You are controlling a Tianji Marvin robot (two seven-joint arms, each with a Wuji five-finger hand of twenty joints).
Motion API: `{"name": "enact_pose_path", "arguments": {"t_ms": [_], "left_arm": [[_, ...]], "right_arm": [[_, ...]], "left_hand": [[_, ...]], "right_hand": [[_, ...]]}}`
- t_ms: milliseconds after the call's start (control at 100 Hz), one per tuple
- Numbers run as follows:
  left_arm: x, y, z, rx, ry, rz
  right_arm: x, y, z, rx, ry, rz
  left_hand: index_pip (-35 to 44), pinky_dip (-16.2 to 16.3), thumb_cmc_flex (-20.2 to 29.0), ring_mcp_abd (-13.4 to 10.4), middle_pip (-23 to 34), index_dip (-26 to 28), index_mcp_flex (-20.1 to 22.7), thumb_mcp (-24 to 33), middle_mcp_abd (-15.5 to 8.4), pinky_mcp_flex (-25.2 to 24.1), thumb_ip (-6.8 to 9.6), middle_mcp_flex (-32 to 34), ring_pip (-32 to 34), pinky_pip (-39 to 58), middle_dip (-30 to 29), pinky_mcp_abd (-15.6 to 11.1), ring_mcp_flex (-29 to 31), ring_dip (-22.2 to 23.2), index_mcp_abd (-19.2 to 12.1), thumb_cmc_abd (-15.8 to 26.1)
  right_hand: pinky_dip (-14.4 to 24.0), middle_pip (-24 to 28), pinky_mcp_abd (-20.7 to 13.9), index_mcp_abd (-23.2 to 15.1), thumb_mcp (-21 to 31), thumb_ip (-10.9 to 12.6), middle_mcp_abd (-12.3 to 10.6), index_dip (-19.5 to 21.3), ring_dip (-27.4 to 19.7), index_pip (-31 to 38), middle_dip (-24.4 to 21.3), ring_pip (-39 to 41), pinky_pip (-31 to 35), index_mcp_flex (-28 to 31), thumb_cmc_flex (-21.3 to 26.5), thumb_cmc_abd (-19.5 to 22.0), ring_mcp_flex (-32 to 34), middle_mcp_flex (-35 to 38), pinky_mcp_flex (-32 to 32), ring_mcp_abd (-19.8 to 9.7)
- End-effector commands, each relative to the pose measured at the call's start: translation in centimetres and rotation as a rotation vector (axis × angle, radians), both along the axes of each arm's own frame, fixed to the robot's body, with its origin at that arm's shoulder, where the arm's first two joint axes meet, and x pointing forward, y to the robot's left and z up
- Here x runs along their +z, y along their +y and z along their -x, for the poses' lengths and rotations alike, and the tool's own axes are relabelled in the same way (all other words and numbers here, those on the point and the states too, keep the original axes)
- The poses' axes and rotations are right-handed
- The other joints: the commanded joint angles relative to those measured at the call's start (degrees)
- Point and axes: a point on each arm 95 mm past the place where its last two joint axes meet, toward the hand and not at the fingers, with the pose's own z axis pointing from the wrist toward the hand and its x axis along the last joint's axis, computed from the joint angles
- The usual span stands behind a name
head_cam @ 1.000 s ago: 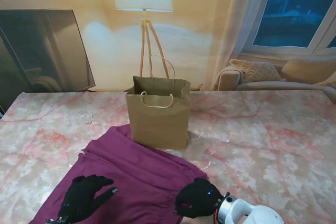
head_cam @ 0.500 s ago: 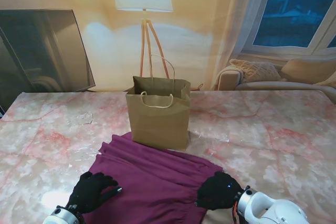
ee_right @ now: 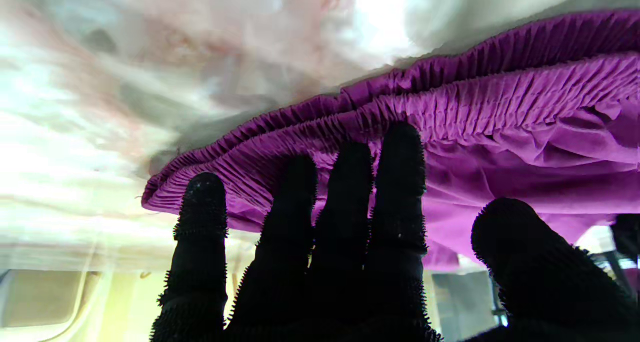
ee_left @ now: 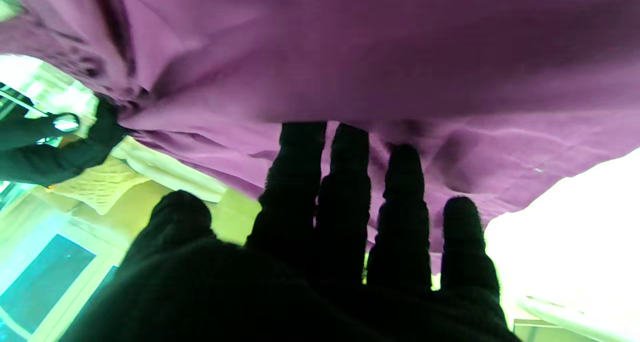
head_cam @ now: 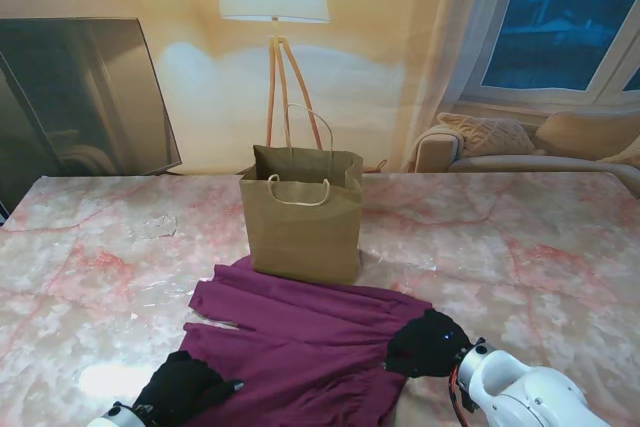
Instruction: Fold the socks and the shorts into the kraft paper bag
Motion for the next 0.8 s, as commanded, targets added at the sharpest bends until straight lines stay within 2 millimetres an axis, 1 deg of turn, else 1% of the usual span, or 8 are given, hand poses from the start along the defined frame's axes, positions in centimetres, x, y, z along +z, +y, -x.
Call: {"name": "enact_pose_path", "arguments": {"t_ms": [0,180,280,370,460,540,730,790], "left_arm": [[-1.7,-0.2,1.8,-0.025,0.067,-0.002],[-1.3,-0.9,2.5,-0.077,0.077,0.011],[-1.0,-1.0,2.9,-0.095,0.053,0.011],[-0.5,-0.9,3.0,-0.099,0.014,-0.004],[0.1,-0.6,2.7,-0.082,-0.089,-0.018],[0.6,-0.4,2.6,-0.057,-0.17,-0.008],[2.4,0.2,2.2,0.0,-0.314,-0.007],[3.1,0.4,1.8,0.034,-0.359,-0.004]], "right_arm": [[-2.6,-1.2,0.6,-0.022,0.06,0.048],[-2.3,-1.0,-0.4,-0.019,0.023,0.035],[-2.1,-0.9,-0.3,0.032,0.036,0.009],[-2.0,-1.0,-0.1,0.088,0.046,0.018],[-2.0,-1.2,0.1,0.108,0.029,0.022],[-1.7,-1.4,0.3,0.103,-0.01,-0.008],[0.3,-1.8,1.1,0.091,-0.108,-0.071],[1.0,-1.9,1.2,0.078,-0.141,-0.098]], "left_hand": [[1.67,1.1,0.56,2.66,5.52,1.12,2.36,-0.78,3.16,0.13,-0.39,5.69,3.56,0.78,3.14,0.28,4.27,1.35,0.27,3.37],[2.56,1.18,0.89,2.51,5.64,1.09,1.75,-1.08,2.95,0.57,-0.55,5.83,4.38,1.45,3.5,0.52,4.37,1.91,-0.46,3.31],[2.11,1.28,0.83,2.09,5.17,0.8,0.01,-1.06,2.29,1.45,-0.44,4.5,4.16,2.01,3.49,1.2,4.43,1.74,-1.28,2.67],[-0.16,1.52,0.28,1.38,4.74,-0.1,-4.1,-0.9,1.35,2.73,-0.05,2.08,3.31,3.25,3.72,1.86,4.48,1.11,-3.06,1.16],[-1.4,1.97,0.03,0.52,4.02,-0.33,-7.01,-0.67,0.36,4.52,0.3,-0.44,2.62,5.34,3.63,2.65,5.1,0.34,-4.16,-0.33],[-2.27,1.78,0.24,0.09,3.5,-0.46,-8.85,-0.34,-0.19,4.82,0.63,-2.33,1.66,6.75,3.39,2.96,5.17,-0.64,-4.8,-1.67],[-2.05,0.97,0.84,-0.79,3.44,-0.15,-9.22,0.05,-1.06,6.22,1.05,-2.89,0.94,8.07,3.23,3.55,5.95,-1.68,-5.75,-3.47],[-1.81,0.86,2.38,-0.71,3.68,-0.01,-9.02,0.75,-1.02,7.15,1.38,-2.37,1.07,8.98,3.28,3.74,6.72,-1.84,-5.62,-4.95]], "right_hand": [[-0.84,-3.55,0.43,1.55,-1.39,2.22,8.09,-1.82,-0.28,-5.05,-1.2,-1.11,-1.59,-5.22,-1.98,-0.31,-2.08,-2.47,-1.99,7.26],[-1.92,-3.71,0.53,0.7,-1.71,2.37,7.72,-1.77,-0.63,-4.86,-1.19,-1.25,-4.3,-5.87,-2.42,-1.41,-2.67,-3.33,-3.19,7.07],[-1.9,-3.05,0.55,-0.79,-1.42,2.54,7.42,-0.79,-0.59,-2.06,-0.92,-1.18,-4.79,-0.76,-2.15,-2.06,-2.72,-2.17,-4.08,6.98],[-1.49,-2.98,0.42,-2.63,-0.98,2.62,6.96,0.28,-0.61,0.46,-0.88,-1.38,-5.24,2.02,-2.99,-2.49,-3.24,-2.11,-4.41,6.65],[-1.26,-2.89,0.41,-2.63,-0.84,2.61,6.86,0.24,-0.53,0.23,-0.85,-1.28,-5.19,1.18,-3.05,-2.82,-3.12,-2.0,-3.9,6.88],[-0.77,-2.94,0.62,-2.13,-0.65,2.57,7.05,-0.18,-0.34,-0.8,-0.87,-0.98,-4.66,-0.62,-2.95,-3.38,-2.58,-1.99,-3.25,7.27],[0.13,-2.32,0.92,-1.55,-0.08,2.3,7.3,-0.65,0.41,-1.6,-0.59,-0.22,-3.96,-1.87,-3.22,-3.99,-1.44,-1.42,-2.56,8.12],[0.31,-1.98,1.23,-1.33,0.12,2.22,7.41,-0.71,0.73,-1.61,-0.43,0.11,-3.79,-1.89,-2.9,-4.19,-0.8,-1.32,-2.13,8.39]]}}
